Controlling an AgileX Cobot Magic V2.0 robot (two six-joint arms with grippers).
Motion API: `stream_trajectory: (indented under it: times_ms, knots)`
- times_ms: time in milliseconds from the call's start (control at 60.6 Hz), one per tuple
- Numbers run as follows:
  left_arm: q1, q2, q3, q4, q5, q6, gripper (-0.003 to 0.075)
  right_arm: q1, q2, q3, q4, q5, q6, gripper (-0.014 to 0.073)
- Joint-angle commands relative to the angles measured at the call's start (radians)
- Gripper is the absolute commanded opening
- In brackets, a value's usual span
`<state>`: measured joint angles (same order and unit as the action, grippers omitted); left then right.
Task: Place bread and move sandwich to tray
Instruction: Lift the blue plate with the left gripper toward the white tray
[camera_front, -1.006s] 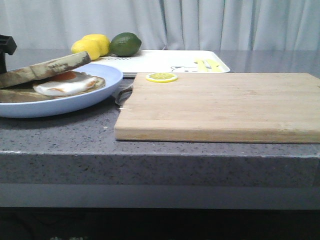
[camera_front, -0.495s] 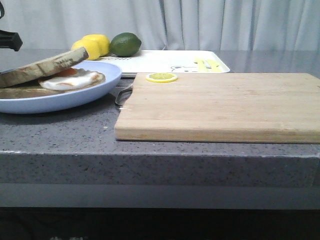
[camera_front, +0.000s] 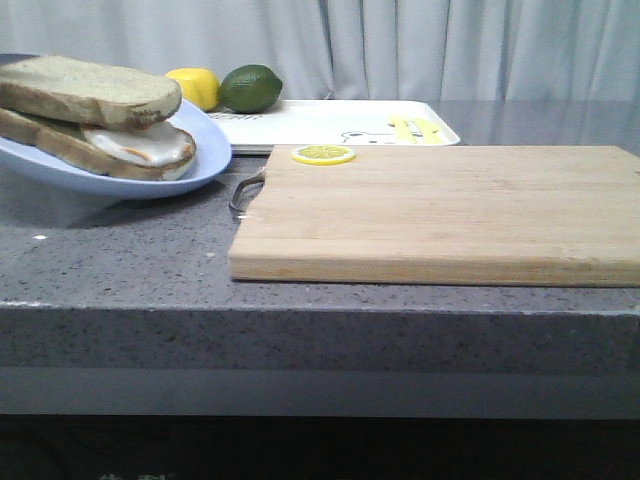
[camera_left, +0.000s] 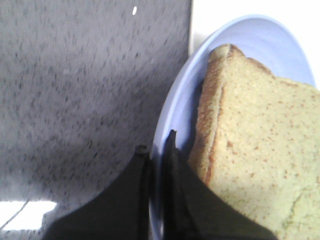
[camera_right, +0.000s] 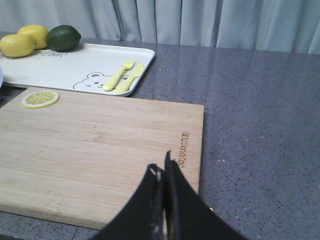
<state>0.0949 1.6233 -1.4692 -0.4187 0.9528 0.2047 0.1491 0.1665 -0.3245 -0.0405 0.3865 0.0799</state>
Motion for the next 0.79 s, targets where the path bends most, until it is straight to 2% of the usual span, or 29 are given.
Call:
stream_trajectory:
  times_ms: [0,148,297,495,693,775]
  knots:
    - [0.008,-0.054,-0.073,-0.196,-0.029,0.027,-0.0019,-0.005,0.008,-0.028,-0.002,-0.084,0.003,-0.006]
    - [-0.011,-0.008,-0.151,-0.323,-0.043,0.058,-0.0018,-0.005,0.008,-0.028,-0.002,-0.084,0.003,-0.006]
    - [-0.063,0.111,-0.303,-0.363,-0.039,0.056,-0.0018,-0.005,0.008,-0.028,-0.002,-0.084,0.003,-0.006]
    - [-0.124,0.36,-0.624,-0.406,0.022,-0.013,-0.0018,-0.005,0.008,-0.028,-0.002,-0.084,0.003,-0.006]
    - [-0.141,0.631,-1.002,-0.411,0.138,-0.14,-0.0018,-0.005,0.008,-0.028,-0.002,-0.084,0.003,-0.006]
    - [-0.146,0.726,-1.114,-0.43,0.189,-0.17,-0.0018,-0.005,0.008,-0.028,-0.002,-0.084,0.003,-0.006]
